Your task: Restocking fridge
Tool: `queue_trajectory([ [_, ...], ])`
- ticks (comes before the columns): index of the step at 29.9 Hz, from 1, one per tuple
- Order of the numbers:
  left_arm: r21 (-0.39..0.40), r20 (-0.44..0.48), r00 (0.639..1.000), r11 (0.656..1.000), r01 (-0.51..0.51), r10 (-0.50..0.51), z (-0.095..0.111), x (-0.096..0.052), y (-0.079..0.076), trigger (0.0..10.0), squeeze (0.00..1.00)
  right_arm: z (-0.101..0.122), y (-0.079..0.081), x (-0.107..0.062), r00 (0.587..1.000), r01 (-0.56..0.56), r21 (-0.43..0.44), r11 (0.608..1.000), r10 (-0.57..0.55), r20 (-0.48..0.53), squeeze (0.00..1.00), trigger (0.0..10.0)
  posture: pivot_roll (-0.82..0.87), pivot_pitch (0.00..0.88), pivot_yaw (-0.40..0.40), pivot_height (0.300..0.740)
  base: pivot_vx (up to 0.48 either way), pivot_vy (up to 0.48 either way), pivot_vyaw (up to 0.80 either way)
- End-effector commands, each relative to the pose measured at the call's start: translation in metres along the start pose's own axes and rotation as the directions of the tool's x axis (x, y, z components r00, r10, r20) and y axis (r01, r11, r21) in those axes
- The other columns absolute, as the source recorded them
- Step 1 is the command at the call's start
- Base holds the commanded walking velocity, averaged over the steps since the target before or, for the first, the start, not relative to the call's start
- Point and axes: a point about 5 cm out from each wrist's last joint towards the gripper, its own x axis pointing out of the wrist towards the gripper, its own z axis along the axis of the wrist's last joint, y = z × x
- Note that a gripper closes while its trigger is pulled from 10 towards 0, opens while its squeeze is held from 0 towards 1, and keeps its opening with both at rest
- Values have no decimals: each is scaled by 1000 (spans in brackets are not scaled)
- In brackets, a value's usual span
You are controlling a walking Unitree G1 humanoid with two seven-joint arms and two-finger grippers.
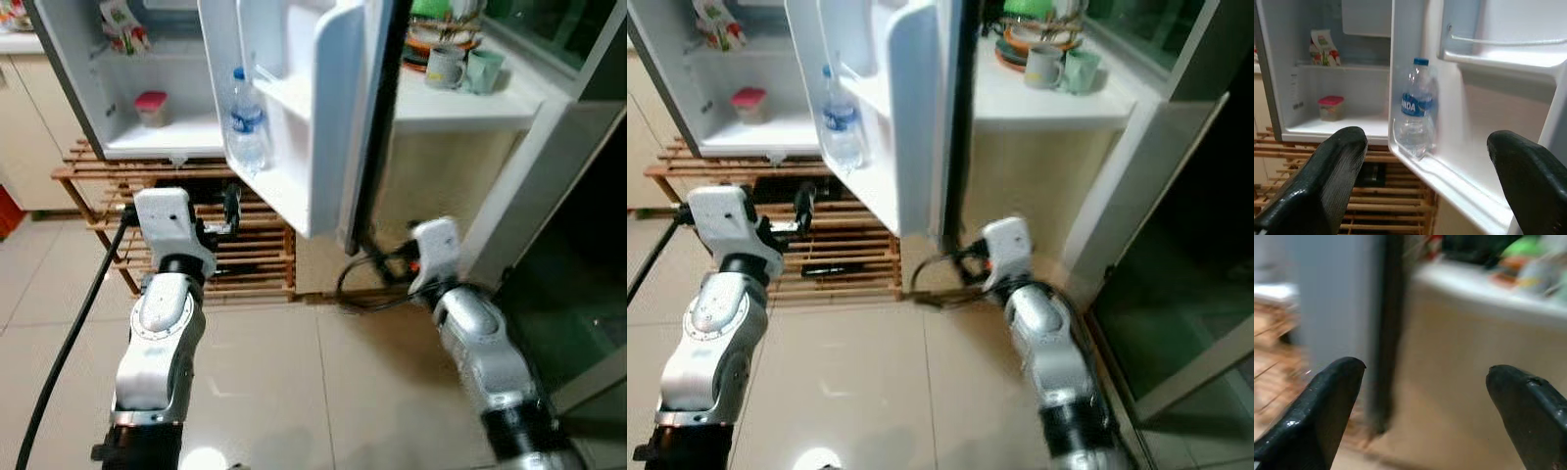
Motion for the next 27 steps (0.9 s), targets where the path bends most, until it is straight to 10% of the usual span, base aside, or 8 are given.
queue_trajectory([
  [1, -2, 4, 1000, 1000, -9, 9, 0, 1, 4, 10000, 0, -1, 3, 3, 1000, 5, 14, 1000, -5, 4, 0, 10000, -35, 0, 1, 740, 0, 0, 0],
  [23, 6, 64, 998, 1000, -24, 24, 11, -1, 2, 10000, 0, -1, -29, 38, 985, 159, 4, 987, -158, -72, 0, 10000, -22, 0, 6, 740, 0, 271, 0],
  [27, 171, 7, 1000, 985, -25, 24, 1, 3, 0, 10000, 0, 8, -32, 50, 983, 173, 7, 985, -172, -62, 0, 10000, -6, 0, -5, 740, 0, 0, 0],
])
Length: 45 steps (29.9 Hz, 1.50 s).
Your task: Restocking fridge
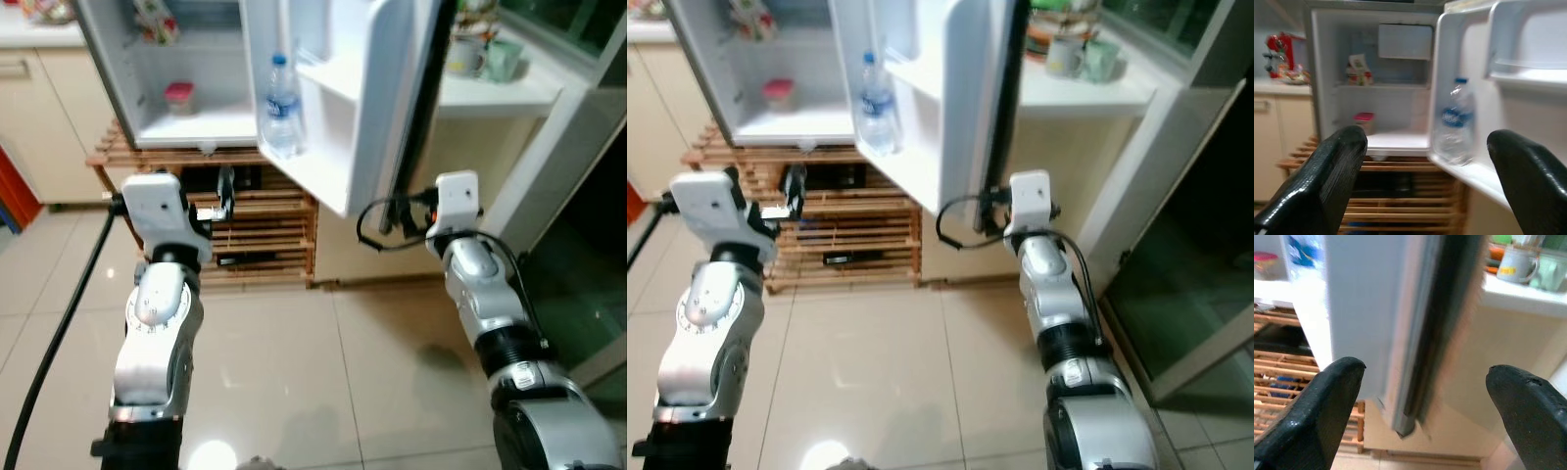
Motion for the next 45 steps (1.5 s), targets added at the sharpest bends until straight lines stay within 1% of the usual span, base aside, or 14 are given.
queue_trajectory([
  [1, 66, -31, 999, 998, -6, 8, -6, 4, -2, 10000, 0, 12, -4, 4, 999, 22, 14, 1000, -22, 50, 0, 10000, -5, 0, -5, 740, 0, 0, 0],
  [6, 5, 10, 1000, 1000, -9, 9, 1, 4, 1, 10000, 0, 4, 5, 0, 998, 4, 38, 999, -6, 55, 0, 10000, -3, 0, -5, 740, 0, 0, 0],
  [10, -33, 45, 999, 999, 20, -19, 10, -1, -1, 10000, 0, 8, 8, -14, 987, -25, 113, 993, 6, 160, 0, 10000, 19, 0, -10, 740, 66, 0, 0],
  [12, -20, 19, 997, 997, 74, -74, 6, -18, 5, 10000, 0, 3, 2, -44, 975, -66, 89, 994, 46, 216, 0, 10000, 21, 0, -17, 740, 0, 0, 0],
  [14, 9, -139, 976, 985, 173, -170, -22, -46, 10, 10000, 0, -19, -7, -83, 979, -74, 45, 996, 64, 193, 0, 10000, 16, 0, -11, 740, 0, 0, 0],
  [16, 12, -234, 947, 973, 230, -220, -39, -68, 12, 10000, 0, -42, -19, -108, 991, -24, 35, 999, 19, 130, 0, 10000, 5, 0, -11, 740, 0, 0, 0],
  [17, -50, -192, 952, 971, 233, -238, -33, -69, 9, 10000, 0, -49, -21, -114, 993, -19, 8, 1000, 18, 117, 0, 10000, 0, 0, -10, 740, 0, 0, 0],
  [18, -50, -192, 952, 971, 233, -238, -33, -69, 9, 10000, 0, -49, -21, -114, 993, -19, 8, 1000, 18, 117, 0, 10000, 0, 0, -10, 740, 0, 0, 0],
  [19, -85, -131, 967, 974, 209, -219, -22, -61, 6, 10000, 0, -56, -19, -120, 993, -32, -37, 999, 36, 111, 0, 10000, -7, 0, -6, 740, 0, 0, 0],
  [20, -85, -131, 967, 974, 209, -219, -22, -61, 6, 10000, 0, -56, -19, -120, 993, -32, -37, 999, 36, 111, 0, 10000, -7, 0, -6, 740, 0, 0, 0],
  [24, -144, -61, 989, 982, 124, -134, -6, -34, 5, 10000, 0, -50, -13, -113, 994, -27, -1, 1000, 27, 109, 0, 10000, -28, 0, -4, 740, 203, 0, 0],
  [26, -134, -23, 993, 985, 111, -115, 2, -27, 4, 10000, 0, -43, -15, -109, 994, -16, 22, 1000, 14, 113, 0, 10000, -33, 0, -5, 740, 480, 0, 0],
  [34, -111, -6, 993, 987, 115, -116, 4, -21, -1, 10000, 0, -41, -26, -95, 994, 26, 38, 999, -30, 106, 0, 10000, -34, 0, -4, 740, 480, 0, 0],
  [45, -56, 31, 986, 985, 162, -161, 10, -13, -6, 10000, 0, -46, -18, -88, 997, 16, 46, 999, -20, 74, 0, 10000, -21, 0, 6, 740, 480, 0, 0],
])
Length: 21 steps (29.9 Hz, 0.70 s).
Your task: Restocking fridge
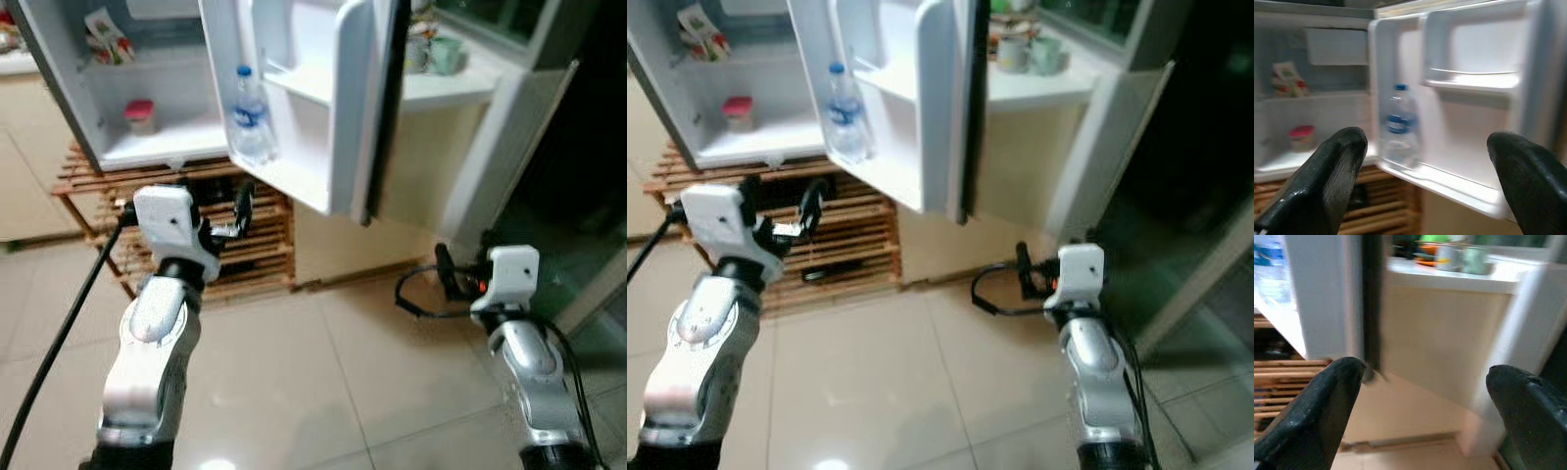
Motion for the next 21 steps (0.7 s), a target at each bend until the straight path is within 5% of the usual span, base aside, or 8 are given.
queue_trajectory([
  [1, 22, -5, 1000, 1000, -2, 2, -1, 2, 3, 10000, 0, 2, 8, 5, 1000, -26, 6, 1000, 26, 7, 0, 10000, -21, 0, 6, 740, 480, 0, 0],
  [10, 29, -36, 999, 999, -31, 33, -6, 2, 3, 10000, 0, 4, -7, 22, 999, 33, -40, 999, -33, -13, 0, 10000, -19, 0, 8, 740, 480, 0, 0],
  [20, 28, -52, 997, 998, -47, 48, -9, 0, 4, 10000, 0, 7, -53, 34, 951, 286, -223, 932, -304, -50, 0, 10000, -6, 0, 1, 740, 0, 0, 0],
  [21, 108, -158, 987, 994, -20, 37, -28, -5, 4, 10000, 0, 9, -61, 41, 942, 312, -212, 926, -331, -55, 0, 10000, -11, 0, 8, 740, 0, 0, 0],
])
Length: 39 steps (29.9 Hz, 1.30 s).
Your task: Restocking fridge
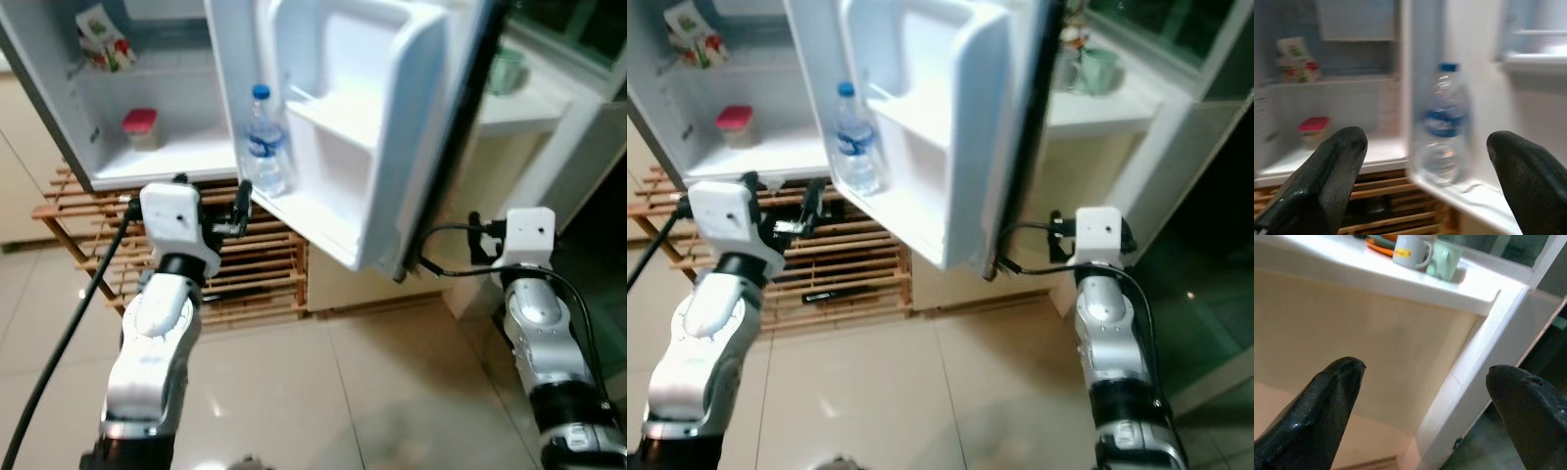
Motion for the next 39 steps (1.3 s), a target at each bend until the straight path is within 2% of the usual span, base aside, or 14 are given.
queue_trajectory([
  [1, 108, -231, 972, 992, 58, -32, -38, -7, -5, 10000, 0, -2, -13, 8, 998, 53, 0, 999, -53, -24, 0, 10000, -12, 0, 11, 740, 0, 0, 0],
  [6, 117, -696, 718, 986, 121, -5, -134, -53, 15, 10000, 0, 12, -1, 28, 998, 38, 35, 999, -37, -46, 0, 10000, -17, 0, 17, 740, 0, 0, 0],
  [12, 120, -803, 596, 979, 168, -4, -166, -74, 27, 10000, 0, 17, 24, 35, 992, -85, 81, 993, 92, -90, 0, 10000, -14, 0, 20, 740, 0, 0, 0],
  [16, 121, -942, 335, 965, 232, 37, -216, -130, 43, 10000, 0, 22, 58, 37, 968, -196, 130, 972, 213, -131, 0, 10000, -27, 0, 35, 740, 0, 0, 0],
  [23, 132, -950, 307, 960, 248, 51, -227, -146, 38, 10000, 0, 45, 85, 40, 950, -279, 245, 929, 303, -68, 0, 10000, -22, 0, 20, 740, 0, 0, 0],
  [28, 121, -966, 254, 940, 319, 38, -234, -162, 35, 10000, 0, 64, 143, 17, 791, -593, 337, 731, 608, 70, 0, 10000, -38, 0, 14, 740, 0, 0, 0],
  [29, 28, -989, 146, 950, 310, -18, -241, -184, 31, 10000, 0, 81, 179, -27, 501, -832, 377, 407, 844, 194, 0, 10000, -45, 0, 12, 740, 0, 0, 0],
  [30, -58, -990, 104, 955, 290, -91, -242, -192, 24, 10000, 0, 93, 186, -52, 343, -900, 372, 227, 896, 282, 0, 10000, -47, 0, 10, 740, 0, 0, 0],
  [31, -58, -990, 104, 955, 290, -91, -242, -192, 24, 10000, 0, 93, 186, -52, 343, -900, 372, 227, 896, 282, 0, 10000, -47, 0, 10, 740, 0, 0, 0],
  [32, -129, -984, 77, 936, 326, -162, -244, -197, 10, 10000, 0, 123, 174, -92, 120, -949, 313, -37, 876, 467, 0, 10000, -47, 0, 18, 740, 0, 0, 0],
  [33, -113, -985, 87, 934, 340, -151, -244, -196, 8, 10000, 0, 132, 168, -104, 62, -951, 289, -105, 855, 514, 0, 10000, -47, 0, 18, 740, 0, 0, 0],
  [37, -22, -983, 159, 908, 419, -97, -244, -185, 4, 10000, 0, 132, 141, -97, 190, -918, 391, -66, 792, 580, 0, 10000, -69, 0, 30, 740, 0, 0, 0],
  [38, 19, -968, 237, 912, 409, -87, -242, -173, 1, 10000, 0, 94, 121, -67, 416, -845, 512, 151, 789, 453, 0, 10000, -86, 0, 35, 740, 0, 0, 0],
  [39, 33, -959, 270, 918, 395, -82, -241, -168, 1, 10000, 0, 80, 115, -58, 483, -810, 541, 226, 780, 397, 0, 10000, -88, 0, 36, 740, 0, 0, 0],
])
